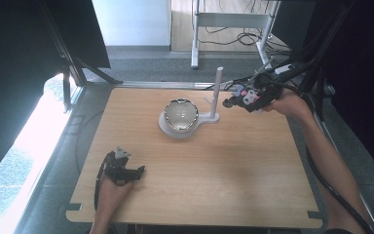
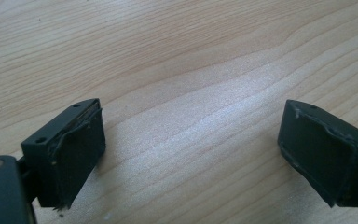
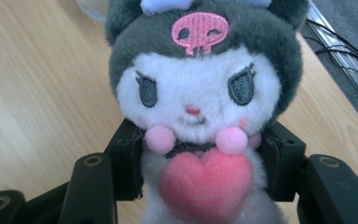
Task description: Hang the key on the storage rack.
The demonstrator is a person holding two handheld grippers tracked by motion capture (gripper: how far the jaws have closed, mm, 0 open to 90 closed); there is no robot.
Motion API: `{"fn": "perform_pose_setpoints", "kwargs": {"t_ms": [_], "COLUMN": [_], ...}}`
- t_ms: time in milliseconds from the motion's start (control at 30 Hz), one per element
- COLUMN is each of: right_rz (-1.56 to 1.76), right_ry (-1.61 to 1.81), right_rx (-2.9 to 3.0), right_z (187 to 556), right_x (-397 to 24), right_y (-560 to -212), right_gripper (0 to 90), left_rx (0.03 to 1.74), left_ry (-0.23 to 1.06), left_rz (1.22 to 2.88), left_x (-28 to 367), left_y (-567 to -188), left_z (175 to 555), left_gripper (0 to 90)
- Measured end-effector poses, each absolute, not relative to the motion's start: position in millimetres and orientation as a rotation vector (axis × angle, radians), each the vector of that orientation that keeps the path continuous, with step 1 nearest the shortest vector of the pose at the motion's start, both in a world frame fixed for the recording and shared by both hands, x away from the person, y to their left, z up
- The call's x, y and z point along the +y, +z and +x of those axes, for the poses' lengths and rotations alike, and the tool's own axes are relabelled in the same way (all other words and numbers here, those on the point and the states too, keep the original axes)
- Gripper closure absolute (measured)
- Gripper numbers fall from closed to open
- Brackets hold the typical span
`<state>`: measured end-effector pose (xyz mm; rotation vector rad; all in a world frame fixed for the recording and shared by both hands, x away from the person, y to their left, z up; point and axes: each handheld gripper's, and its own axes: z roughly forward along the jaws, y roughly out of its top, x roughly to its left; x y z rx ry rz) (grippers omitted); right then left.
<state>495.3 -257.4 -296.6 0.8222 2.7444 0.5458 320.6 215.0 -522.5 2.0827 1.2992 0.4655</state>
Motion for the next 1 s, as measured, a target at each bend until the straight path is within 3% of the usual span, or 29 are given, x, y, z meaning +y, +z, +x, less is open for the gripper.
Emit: {"fn": "perform_pose_setpoints", "kwargs": {"t_ms": [1000], "right_rz": [0.876], "right_ry": [0.572], "right_rx": [2.645], "right_z": [543.6], "right_x": [-234.4], "right_y": [-276.3], "right_gripper": [42.6], "left_rx": [1.299], "left_ry": [0.466], "left_rz": [2.083], "left_x": [215.0], "left_y": [-522.6], "left_z": [320.6], "left_gripper": [7.3]}}
